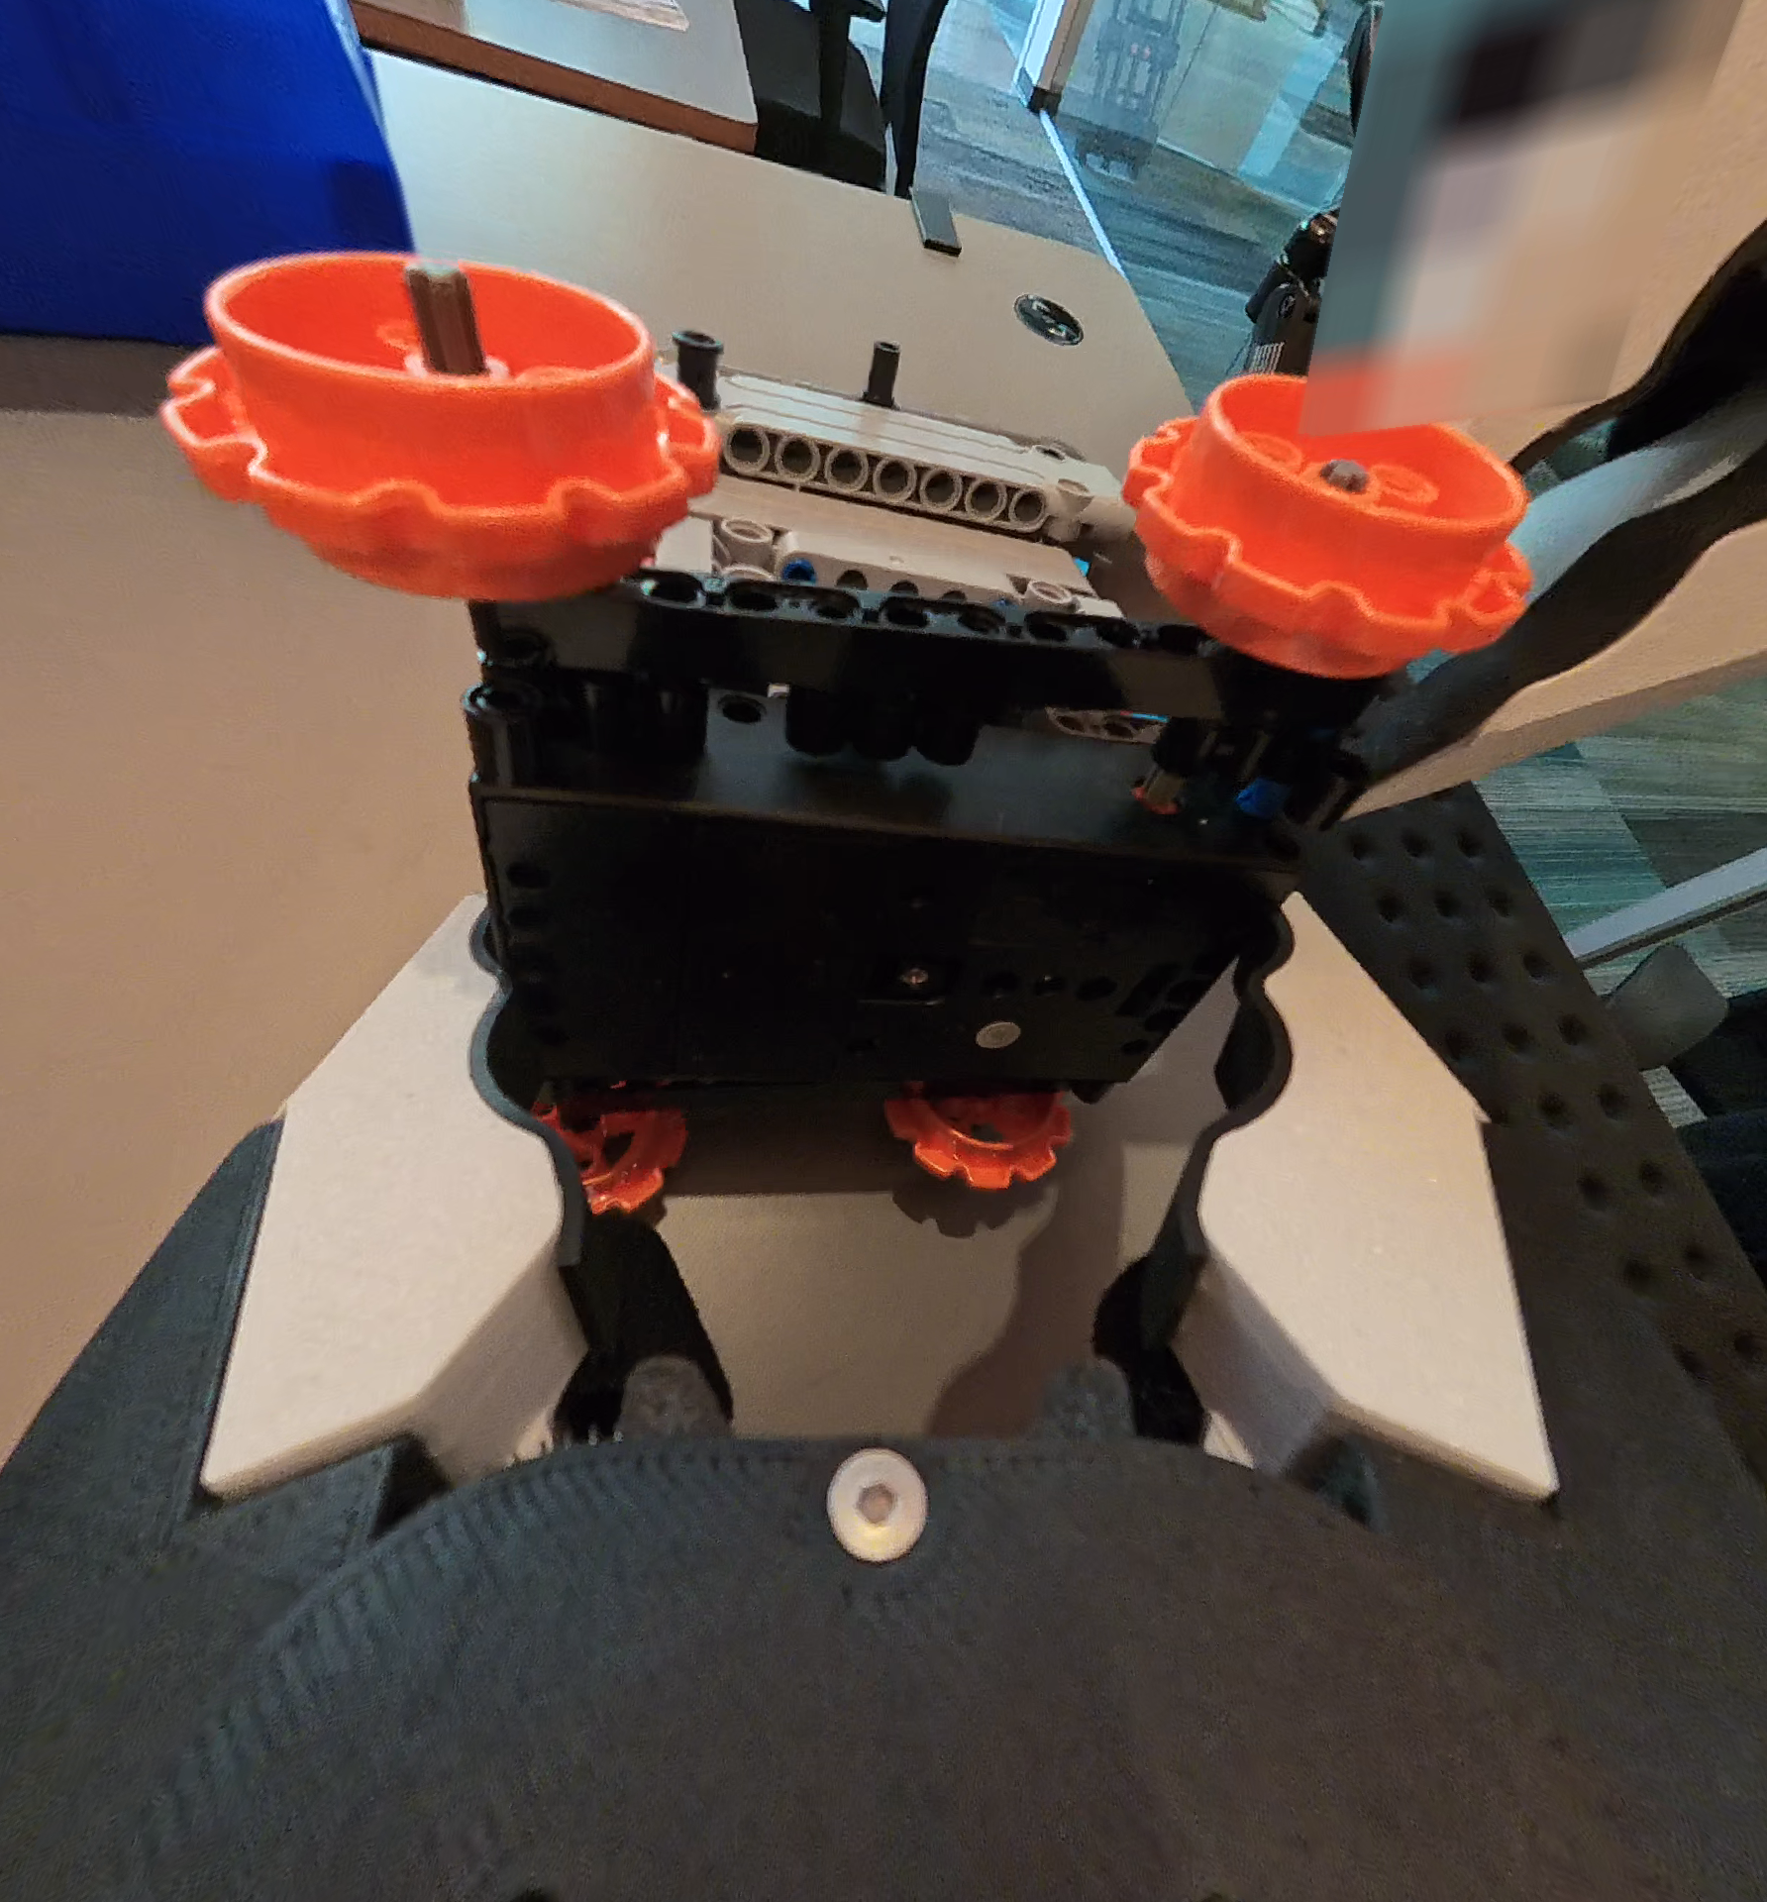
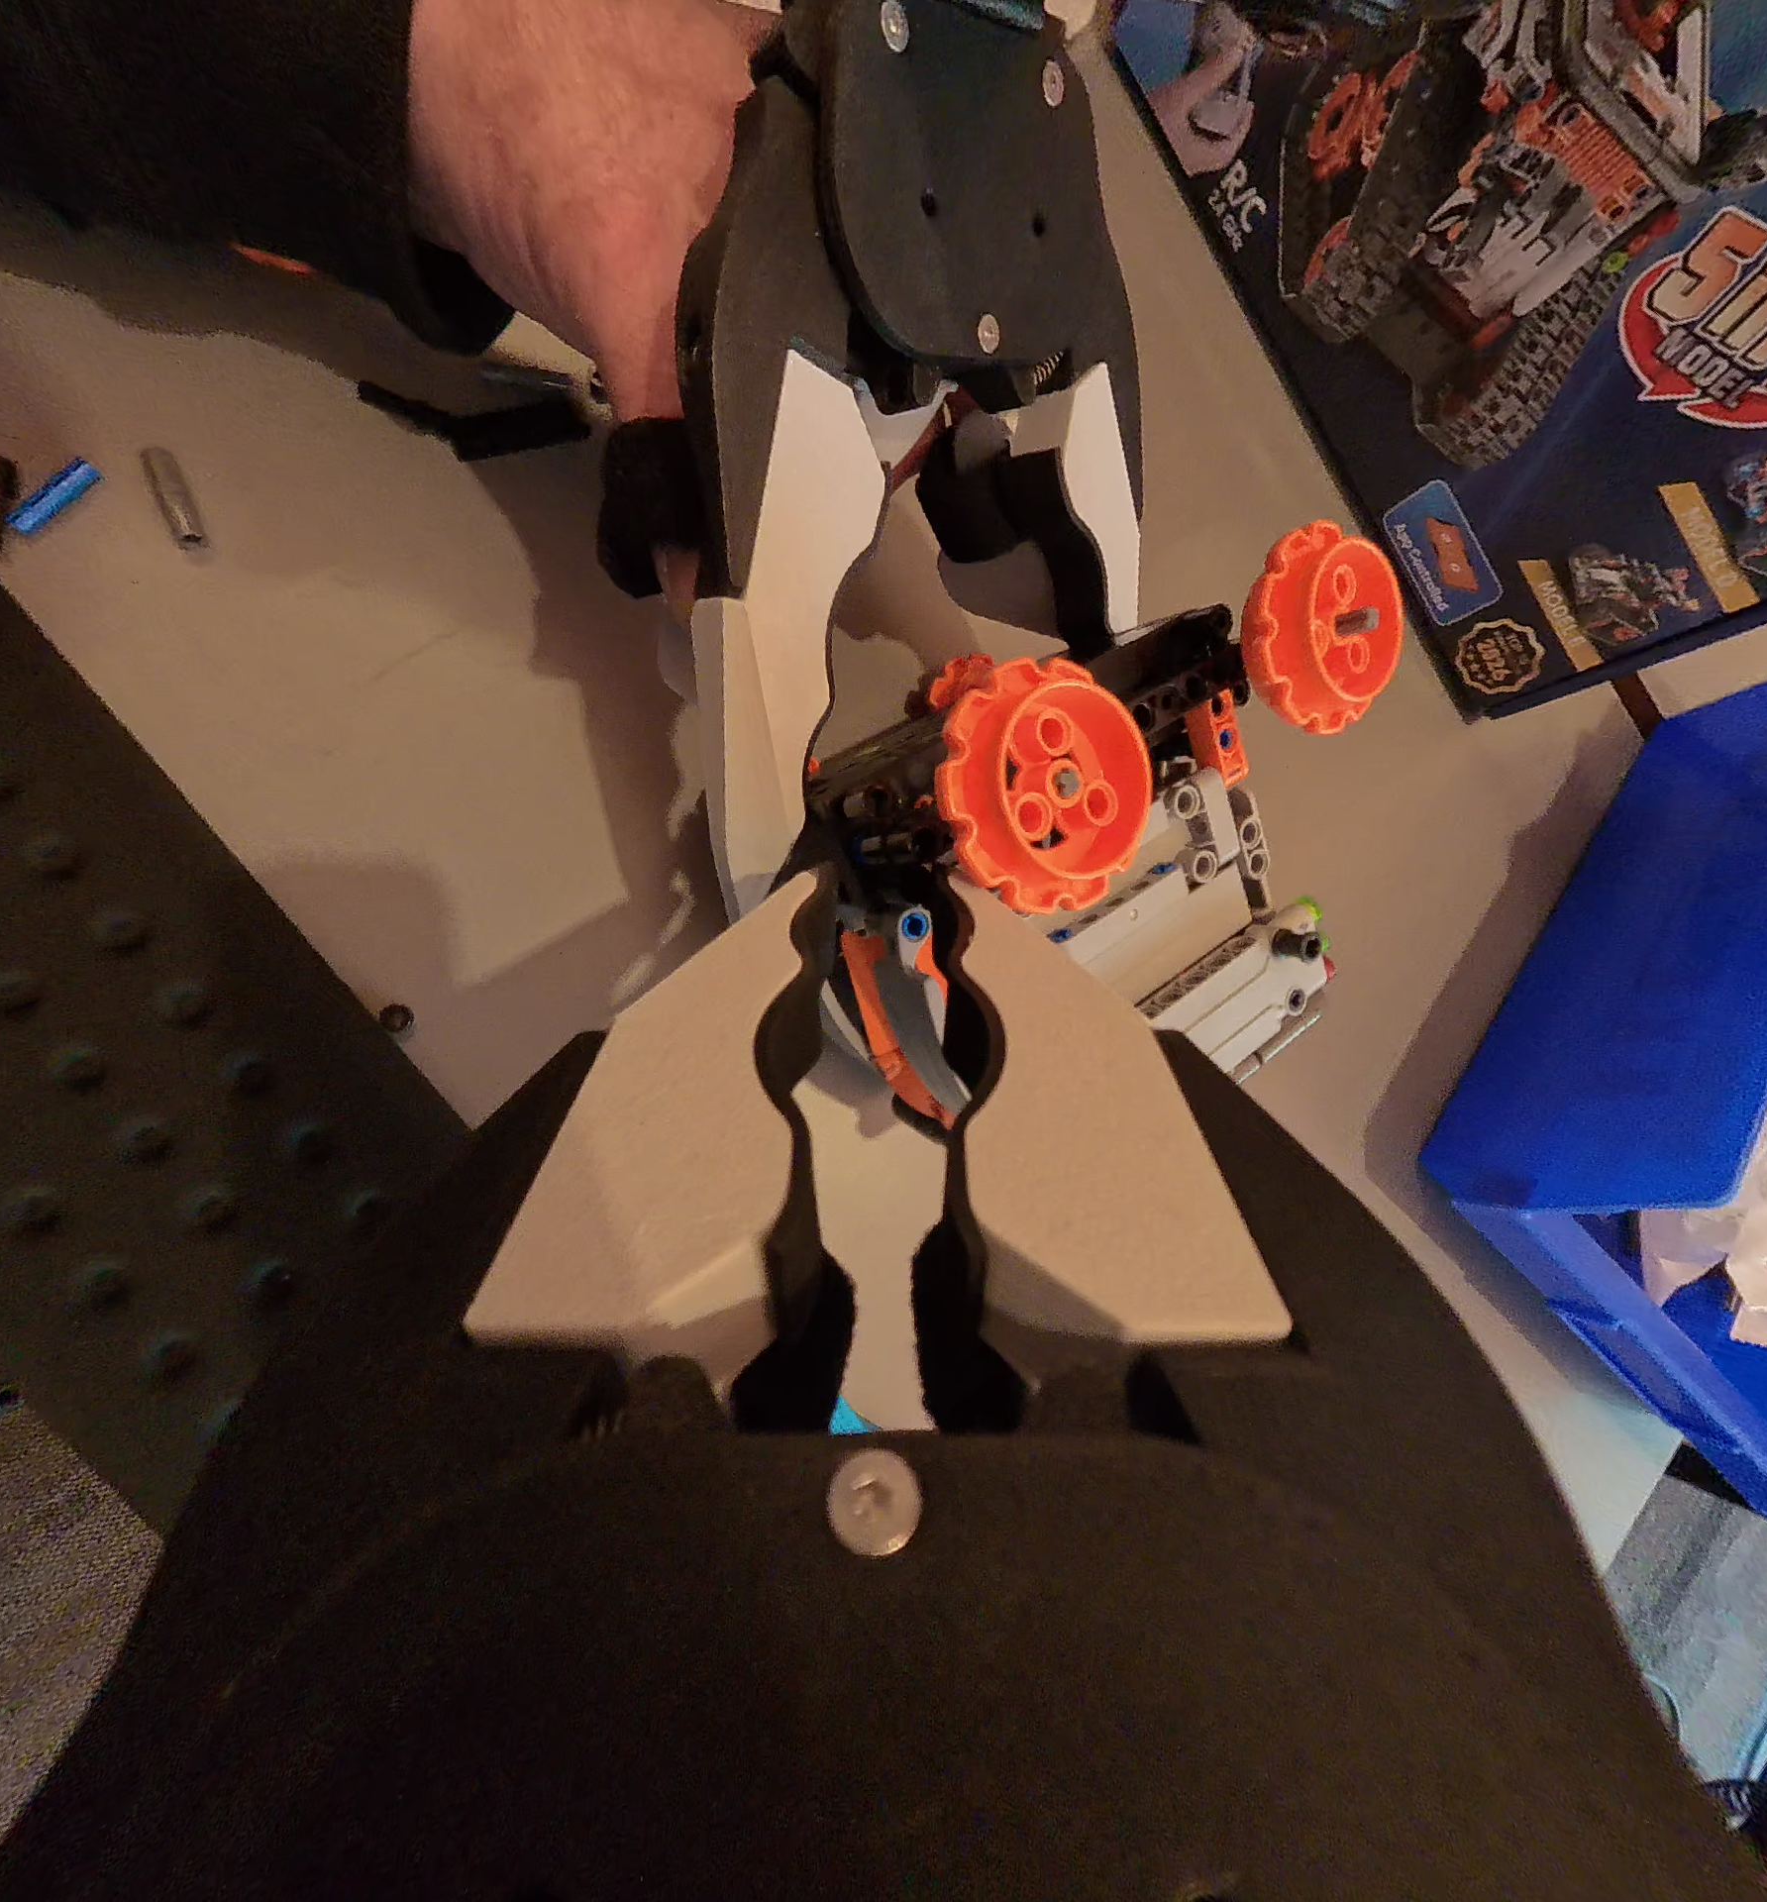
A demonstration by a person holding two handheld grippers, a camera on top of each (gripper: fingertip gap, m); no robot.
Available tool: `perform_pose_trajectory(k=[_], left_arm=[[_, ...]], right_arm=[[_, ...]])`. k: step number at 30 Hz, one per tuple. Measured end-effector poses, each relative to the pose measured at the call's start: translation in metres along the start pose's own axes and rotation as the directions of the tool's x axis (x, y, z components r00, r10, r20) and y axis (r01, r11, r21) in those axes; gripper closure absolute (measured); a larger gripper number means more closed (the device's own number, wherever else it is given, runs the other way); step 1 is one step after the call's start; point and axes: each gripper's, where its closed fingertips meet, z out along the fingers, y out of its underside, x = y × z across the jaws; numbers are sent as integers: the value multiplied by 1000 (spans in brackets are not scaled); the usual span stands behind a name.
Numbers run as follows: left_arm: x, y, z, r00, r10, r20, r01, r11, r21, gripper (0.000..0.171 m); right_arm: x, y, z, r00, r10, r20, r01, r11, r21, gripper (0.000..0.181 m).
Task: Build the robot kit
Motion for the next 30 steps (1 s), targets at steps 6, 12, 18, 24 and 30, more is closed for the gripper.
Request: perform_pose_trajectory(k=[6,12,18,24,30], left_arm=[[3,-2,0,999,-20,-26,20,1000,9,37],[10,-7,-4,987,-122,-108,124,992,15,38],[13,-9,-5,975,-179,-131,181,984,-1,38],[14,-10,-7,962,-222,-159,225,974,-2,38],[14,-12,-7,958,-235,-166,239,971,4,38]], right_arm=[[4,0,-6,999,-33,-10,32,999,-20,171],[4,-14,-22,983,-127,-134,133,990,43,162],[14,-21,-22,942,-151,-300,187,978,96,162],[18,-23,-22,919,-180,-352,228,969,100,158],[14,-31,-29,907,-193,-375,256,958,126,158]])
